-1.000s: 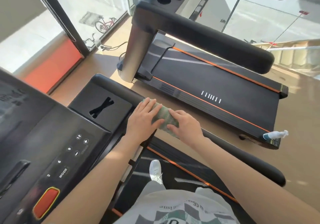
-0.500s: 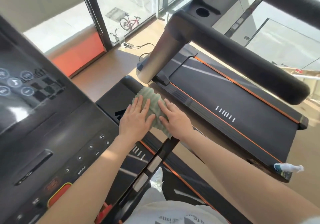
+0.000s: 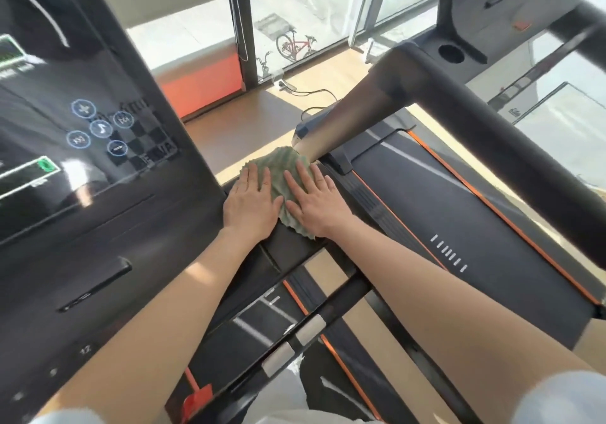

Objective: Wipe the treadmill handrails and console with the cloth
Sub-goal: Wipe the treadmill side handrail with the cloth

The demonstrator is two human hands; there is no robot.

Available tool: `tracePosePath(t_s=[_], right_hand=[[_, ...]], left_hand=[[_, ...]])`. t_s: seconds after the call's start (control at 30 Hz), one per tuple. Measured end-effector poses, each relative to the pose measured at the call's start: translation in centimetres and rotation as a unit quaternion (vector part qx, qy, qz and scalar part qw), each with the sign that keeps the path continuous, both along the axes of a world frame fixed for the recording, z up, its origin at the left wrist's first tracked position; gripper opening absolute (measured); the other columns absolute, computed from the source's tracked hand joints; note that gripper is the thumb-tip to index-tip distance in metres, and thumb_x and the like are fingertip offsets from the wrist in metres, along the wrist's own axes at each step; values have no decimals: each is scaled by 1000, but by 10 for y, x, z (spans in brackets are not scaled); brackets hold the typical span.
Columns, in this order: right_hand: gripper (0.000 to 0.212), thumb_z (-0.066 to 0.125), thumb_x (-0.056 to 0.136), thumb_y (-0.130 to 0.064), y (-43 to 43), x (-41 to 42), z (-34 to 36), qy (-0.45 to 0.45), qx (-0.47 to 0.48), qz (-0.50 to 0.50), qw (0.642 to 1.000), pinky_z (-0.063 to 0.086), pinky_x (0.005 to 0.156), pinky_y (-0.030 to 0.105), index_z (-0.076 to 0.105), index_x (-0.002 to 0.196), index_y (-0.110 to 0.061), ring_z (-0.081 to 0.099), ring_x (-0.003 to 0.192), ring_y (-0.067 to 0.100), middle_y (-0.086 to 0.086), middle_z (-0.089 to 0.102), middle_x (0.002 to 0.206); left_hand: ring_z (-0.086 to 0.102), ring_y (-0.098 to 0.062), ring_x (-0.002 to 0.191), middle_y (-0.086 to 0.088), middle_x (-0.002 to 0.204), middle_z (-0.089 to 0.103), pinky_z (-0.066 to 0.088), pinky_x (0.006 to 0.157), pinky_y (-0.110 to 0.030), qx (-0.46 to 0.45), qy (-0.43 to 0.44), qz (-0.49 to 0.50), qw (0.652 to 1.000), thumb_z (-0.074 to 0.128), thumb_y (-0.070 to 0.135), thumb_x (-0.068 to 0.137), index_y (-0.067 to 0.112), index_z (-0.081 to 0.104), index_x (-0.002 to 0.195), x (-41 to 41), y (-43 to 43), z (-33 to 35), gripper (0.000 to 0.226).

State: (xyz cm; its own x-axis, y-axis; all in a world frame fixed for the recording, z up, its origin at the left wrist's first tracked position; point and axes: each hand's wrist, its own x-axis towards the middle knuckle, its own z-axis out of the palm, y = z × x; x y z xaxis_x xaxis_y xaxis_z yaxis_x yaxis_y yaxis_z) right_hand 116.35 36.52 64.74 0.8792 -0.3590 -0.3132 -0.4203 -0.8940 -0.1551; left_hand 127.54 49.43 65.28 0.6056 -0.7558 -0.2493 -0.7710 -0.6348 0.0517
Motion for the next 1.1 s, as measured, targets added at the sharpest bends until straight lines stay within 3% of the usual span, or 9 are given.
tracePosePath(t_s=[0.23, 0.37, 0.57, 0.7, 0.77, 0.83, 0.93, 1.1], right_hand=[[64, 10, 105, -56, 10, -17, 5, -4, -31, 52, 998, -10, 124, 47, -7, 160, -28, -21, 152, 27, 0, -12, 168], [63, 10, 105, -54, 37, -50, -1, -33, -43, 72, 996, -10, 124, 46, -2, 161, -27, -13, 154, 23, 1, -5, 169], [67, 12, 102, -60, 60, -88, -6, -63, -26, 43, 997, 1, 126, 45, 5, 160, -27, -6, 155, 25, 3, 3, 169], [63, 37, 103, -51, 67, -99, 0, -105, 7, 11, 994, 13, 126, 46, 25, 159, -26, 9, 155, 26, 3, 15, 168], [58, 41, 103, -44, 69, -104, 1, -134, 24, -14, 991, 21, 124, 45, 34, 156, -21, 17, 154, 25, 3, 23, 166], [57, 32, 104, -45, 72, -108, -2, -129, 15, -8, 991, 22, 124, 46, 36, 155, -19, 16, 154, 24, 4, 26, 165], [59, 20, 106, -47, 71, -105, -7, -101, -4, 8, 995, 13, 126, 44, 24, 159, -24, 6, 155, 24, 5, 16, 167], [61, 5, 105, -54, 56, -77, -7, -64, -38, -3, 997, 1, 127, 45, 2, 161, -31, -7, 155, 26, 7, 0, 169]], left_hand=[[13, -36, 156, -25, 166, 14, 6, 128, -45, 55, -91, -53, 993, 20, 52, 106, 7, 10, 161, -16, 24, 10, 72], [24, -34, 153, -22, 164, 27, 9, 127, -48, 7, -80, -78, 994, 26, 52, 104, 8, 25, 159, -31, 53, 11, 70], [15, -25, 157, -14, 168, 20, 12, 126, -49, -2, -45, -79, 996, 26, 54, 103, 12, 28, 159, -62, 72, 12, 70], [41, -28, 146, -15, 154, 48, 26, 123, -50, -111, -20, -73, 991, 57, 48, 92, 10, 54, 144, -66, 77, 14, 65], [45, -29, 143, -15, 151, 51, 32, 121, -47, -173, -20, -91, 980, 60, 42, 90, 11, 60, 140, -68, 76, 10, 59], [41, -29, 146, -15, 156, 45, 32, 119, -42, -162, -14, -116, 980, 43, 44, 97, 13, 54, 145, -72, 72, 9, 59], [14, -29, 157, -16, 168, 16, 16, 127, -42, -30, -27, -145, 989, 15, 47, 105, 14, 18, 161, -73, 65, 6, 65], [1, -30, 158, -17, 169, 0, 7, 128, -44, -5, -49, -124, 991, 6, 51, 104, 14, 1, 162, -53, 50, 1, 69]])
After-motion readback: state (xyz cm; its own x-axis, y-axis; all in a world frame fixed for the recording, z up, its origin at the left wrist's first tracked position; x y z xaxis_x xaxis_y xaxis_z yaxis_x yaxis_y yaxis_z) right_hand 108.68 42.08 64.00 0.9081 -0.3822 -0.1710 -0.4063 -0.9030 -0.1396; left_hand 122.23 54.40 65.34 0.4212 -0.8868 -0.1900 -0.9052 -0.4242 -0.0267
